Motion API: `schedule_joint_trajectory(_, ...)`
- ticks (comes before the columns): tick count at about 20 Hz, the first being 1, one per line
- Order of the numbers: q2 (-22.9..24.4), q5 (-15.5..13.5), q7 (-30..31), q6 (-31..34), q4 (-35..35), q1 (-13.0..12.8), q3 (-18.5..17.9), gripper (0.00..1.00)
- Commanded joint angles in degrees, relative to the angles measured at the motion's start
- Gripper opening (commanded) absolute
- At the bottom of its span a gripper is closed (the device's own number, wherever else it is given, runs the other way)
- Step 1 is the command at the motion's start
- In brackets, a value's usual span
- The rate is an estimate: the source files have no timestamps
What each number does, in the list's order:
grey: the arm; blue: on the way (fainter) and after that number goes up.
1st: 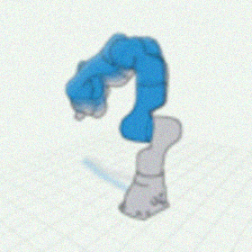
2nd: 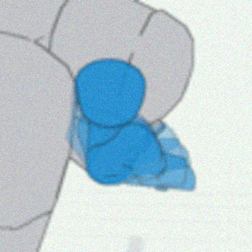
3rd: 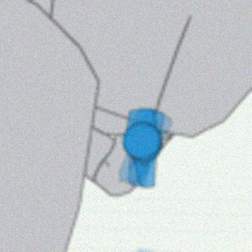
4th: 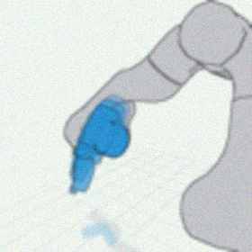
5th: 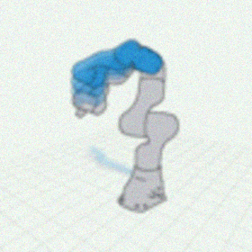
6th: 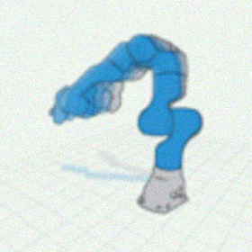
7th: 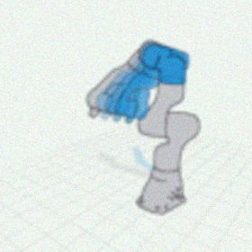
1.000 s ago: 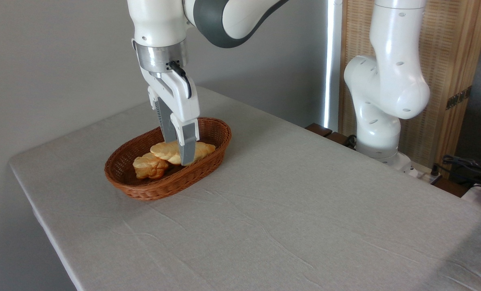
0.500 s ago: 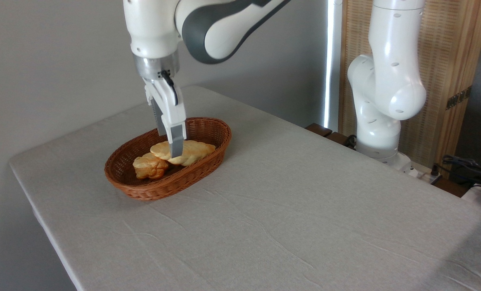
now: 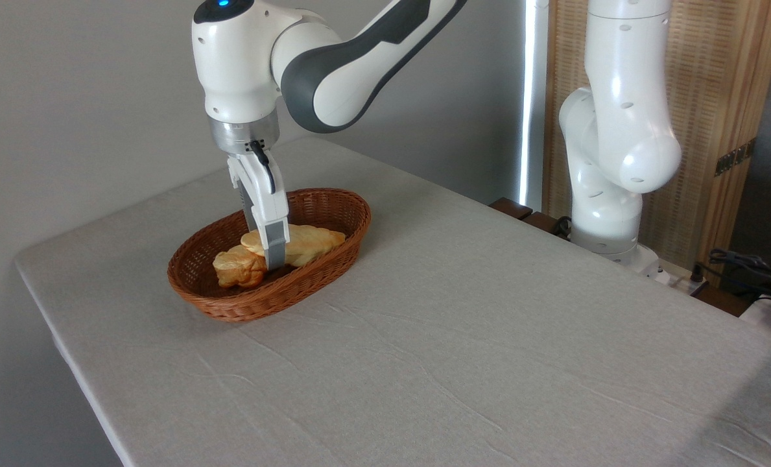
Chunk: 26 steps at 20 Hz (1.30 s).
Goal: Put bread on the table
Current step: 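Lower the gripper into the basket onto the croissant and close it, then lift the croissant up out of the basket with the gripper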
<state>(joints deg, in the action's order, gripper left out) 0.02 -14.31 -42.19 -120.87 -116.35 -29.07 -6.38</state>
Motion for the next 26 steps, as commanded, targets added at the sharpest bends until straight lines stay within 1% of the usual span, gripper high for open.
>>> schedule_joint_trajectory(1,0.33,-1.16,0.88,-0.69,-0.19,-0.37,-0.39,0.36)
schedule_joint_trajectory(2,0.42,-1.16,0.71,-0.42,-0.19,-0.37,-0.39,0.3)
schedule_joint_trajectory(13,0.95,-1.16,0.97,0.02,-0.02,-0.37,-0.47,0.3)
schedule_joint_trajectory(20,4.11,-1.43,1.58,6.42,1.65,0.33,-1.26,0.31)
schedule_joint_trajectory(22,4.72,-1.69,2.9,7.75,2.97,0.33,-2.57,0.32)
schedule_joint_trajectory(24,5.43,-4.05,3.25,8.37,4.2,0.33,-3.89,0.32)
schedule_joint_trajectory(25,5.86,-4.85,3.51,8.98,4.81,0.33,-5.21,0.33)
schedule_joint_trajectory(26,6.22,-4.94,3.78,10.29,5.43,0.33,-6.26,0.33)
